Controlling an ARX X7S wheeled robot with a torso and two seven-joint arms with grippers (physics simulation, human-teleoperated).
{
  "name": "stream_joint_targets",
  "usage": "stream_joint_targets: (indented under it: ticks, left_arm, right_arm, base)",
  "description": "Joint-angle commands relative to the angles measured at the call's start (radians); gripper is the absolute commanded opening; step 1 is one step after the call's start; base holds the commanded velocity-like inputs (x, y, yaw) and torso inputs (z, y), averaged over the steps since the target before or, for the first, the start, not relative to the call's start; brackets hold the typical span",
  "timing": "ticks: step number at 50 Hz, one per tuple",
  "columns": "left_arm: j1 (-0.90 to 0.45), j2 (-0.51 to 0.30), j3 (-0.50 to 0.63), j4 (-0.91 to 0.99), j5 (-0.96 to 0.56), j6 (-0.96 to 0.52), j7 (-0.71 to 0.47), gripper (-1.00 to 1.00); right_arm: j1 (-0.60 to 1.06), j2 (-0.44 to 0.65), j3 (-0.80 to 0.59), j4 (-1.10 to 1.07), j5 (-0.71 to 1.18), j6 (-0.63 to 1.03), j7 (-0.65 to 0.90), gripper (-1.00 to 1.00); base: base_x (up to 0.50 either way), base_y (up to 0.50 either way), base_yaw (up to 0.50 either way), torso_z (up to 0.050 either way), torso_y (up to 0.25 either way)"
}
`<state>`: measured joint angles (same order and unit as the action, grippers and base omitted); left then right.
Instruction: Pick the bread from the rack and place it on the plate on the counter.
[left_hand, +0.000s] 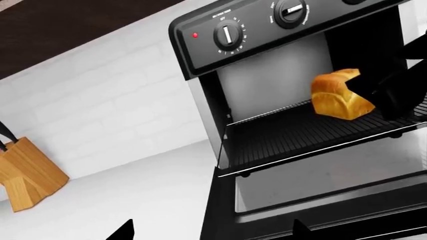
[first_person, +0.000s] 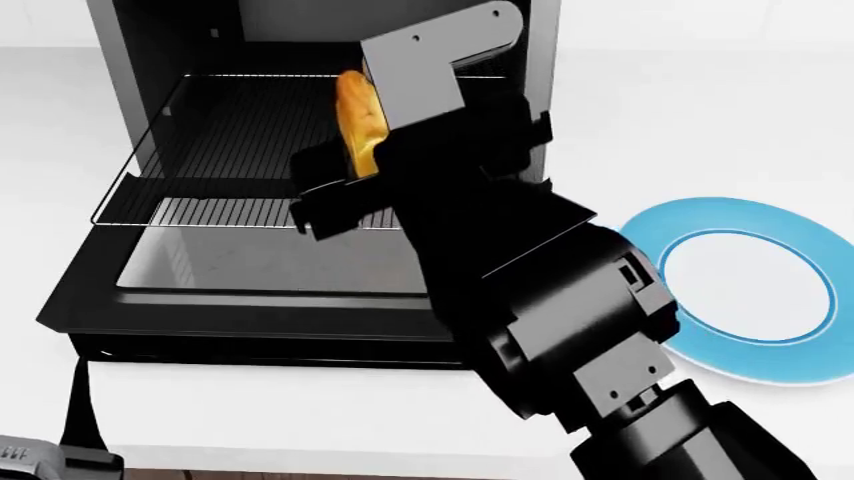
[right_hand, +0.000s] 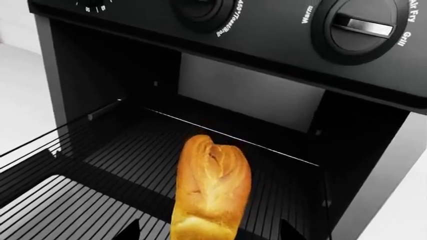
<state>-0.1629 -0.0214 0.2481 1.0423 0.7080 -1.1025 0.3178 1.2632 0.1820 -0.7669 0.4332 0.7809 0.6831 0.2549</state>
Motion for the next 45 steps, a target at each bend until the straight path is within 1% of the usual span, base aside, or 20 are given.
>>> stream_joint_targets:
  ticks: [1,27,45]
  left_arm:
    - [0.005,0.021,-0.023,0.005,0.013,0.021,0.037,1.0]
    - [0.012,0.021,-0.013,0.005,0.022,0.028,0.038,1.0]
    - [0.02,0.021,-0.018,0.005,0.018,0.039,0.033,1.0]
  right_arm:
    - [0.024,-0.036,0.024,0.055,-0.028,-0.012,-0.039,1.0]
    - [0.082,-0.094,-0.005,0.215,-0.057,-0.066,-0.095,1.0]
    - [0.107,-0.142,-0.02,0.386,-0.072,-0.143,-0.151,1.0]
  base:
    - [0.0,0.0,0.0,0.0,0.0]
    - [0.0,0.0,0.0,0.0,0.0]
    - [0.0,0.0,0.0,0.0,0.0]
